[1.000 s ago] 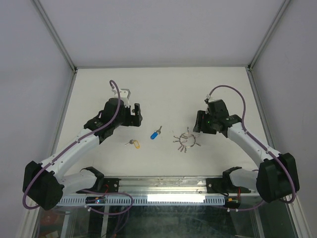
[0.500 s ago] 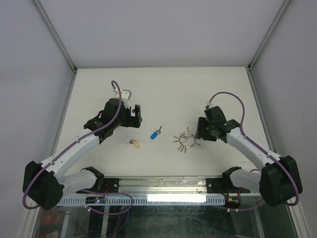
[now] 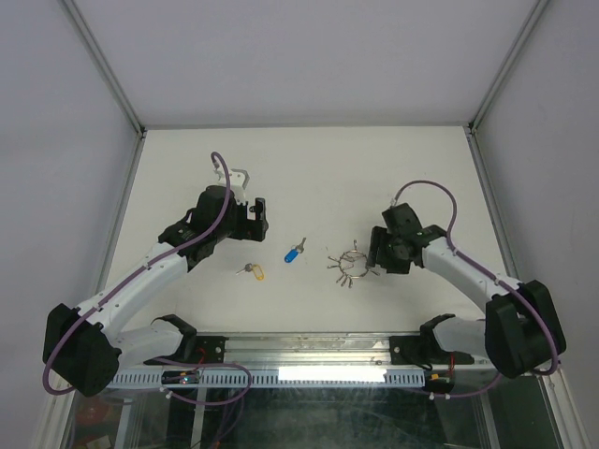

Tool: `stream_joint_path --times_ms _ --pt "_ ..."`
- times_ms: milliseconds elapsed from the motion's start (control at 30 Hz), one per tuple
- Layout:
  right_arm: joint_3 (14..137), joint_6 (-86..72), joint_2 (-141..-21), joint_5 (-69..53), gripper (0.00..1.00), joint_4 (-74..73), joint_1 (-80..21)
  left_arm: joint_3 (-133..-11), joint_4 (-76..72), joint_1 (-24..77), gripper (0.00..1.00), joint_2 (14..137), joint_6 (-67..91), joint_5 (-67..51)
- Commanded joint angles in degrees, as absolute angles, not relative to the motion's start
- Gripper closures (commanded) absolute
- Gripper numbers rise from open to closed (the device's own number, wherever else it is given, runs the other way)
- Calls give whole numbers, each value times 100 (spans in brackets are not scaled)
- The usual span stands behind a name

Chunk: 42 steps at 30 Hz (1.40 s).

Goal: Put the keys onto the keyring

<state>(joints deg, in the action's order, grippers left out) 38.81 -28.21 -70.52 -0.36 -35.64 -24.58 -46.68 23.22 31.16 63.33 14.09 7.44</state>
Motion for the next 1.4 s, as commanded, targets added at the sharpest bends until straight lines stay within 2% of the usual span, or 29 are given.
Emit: stream_joint_path --times_ms 0,267,433,533,800,1067,1367 --pt "3830 -3790 -6696 294 36 -3363 -2472 -4696 2260 3120 5 6257 1353 712" --pt "3147 -7036 -5200 1179 34 -3722 -2556 -4721 2263 3120 5 6285 1354 744" --pt "2732 -8449 -4444 1387 39 -4100 -2651 -4720 2259 3120 5 6284 1362 747" --pt "2673 -8692 -4381 1460 41 -4156 -2661 -4720 2259 3125 5 6293 1363 730" --pt "2617 -8892 -5318 876 45 -3478 -2662 -4713 2259 3120 5 6266 1378 720" --pt "2507 -9001 -5688 725 50 -2925 -2667 -4702 2257 3120 5 6214 1371 756" --pt "2345 -9189 -5896 898 64 -2784 -2658 -4702 2259 3120 5 6196 1377 778"
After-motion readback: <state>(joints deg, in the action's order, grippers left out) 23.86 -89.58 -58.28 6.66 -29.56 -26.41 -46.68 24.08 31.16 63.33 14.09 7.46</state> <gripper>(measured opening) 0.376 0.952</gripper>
